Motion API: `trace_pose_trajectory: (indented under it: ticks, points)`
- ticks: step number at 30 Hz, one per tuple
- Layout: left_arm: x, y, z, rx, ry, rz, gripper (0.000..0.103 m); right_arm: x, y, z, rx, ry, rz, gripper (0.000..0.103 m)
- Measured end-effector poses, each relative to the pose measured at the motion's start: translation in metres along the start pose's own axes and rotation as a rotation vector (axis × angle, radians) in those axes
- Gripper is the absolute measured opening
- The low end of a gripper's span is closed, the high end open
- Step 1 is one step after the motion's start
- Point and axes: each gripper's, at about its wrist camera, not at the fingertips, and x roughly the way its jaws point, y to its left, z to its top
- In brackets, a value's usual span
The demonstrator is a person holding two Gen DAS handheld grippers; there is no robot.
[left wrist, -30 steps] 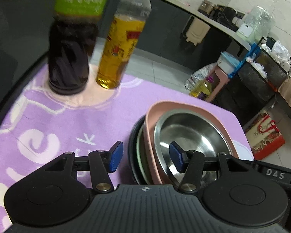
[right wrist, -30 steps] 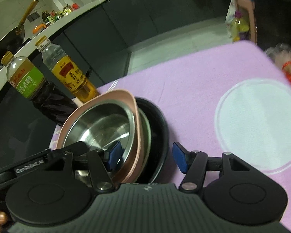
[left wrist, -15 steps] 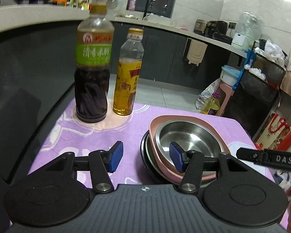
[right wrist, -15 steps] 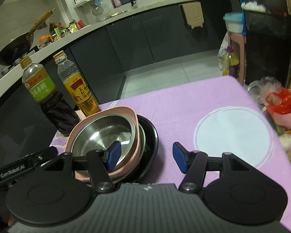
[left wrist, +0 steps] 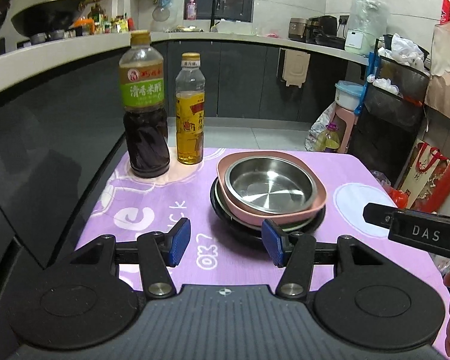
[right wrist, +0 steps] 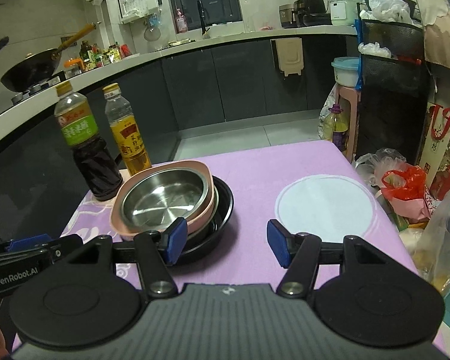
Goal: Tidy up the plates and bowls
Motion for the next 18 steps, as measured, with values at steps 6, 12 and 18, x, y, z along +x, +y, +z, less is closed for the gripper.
trace_pose_trajectory:
  ticks: [6, 12, 18]
  points:
    - [-0.028, -0.004, -0.012, -0.008, -0.015, -0.006, 0.049, -0.027, 0.009, -0.012, -0.019, -0.033, -0.005, 0.047]
    - [-0.047, -0.011, -0.024, -0.006, -0.025, 0.007, 0.049, -0.051, 0.018, -0.026, -0.048, -0.068, -0.007, 0.047]
    - [-0.057, -0.015, -0.036, 0.005, -0.008, 0.017, 0.049, -0.063, 0.021, -0.042, -0.071, -0.086, -0.024, 0.047]
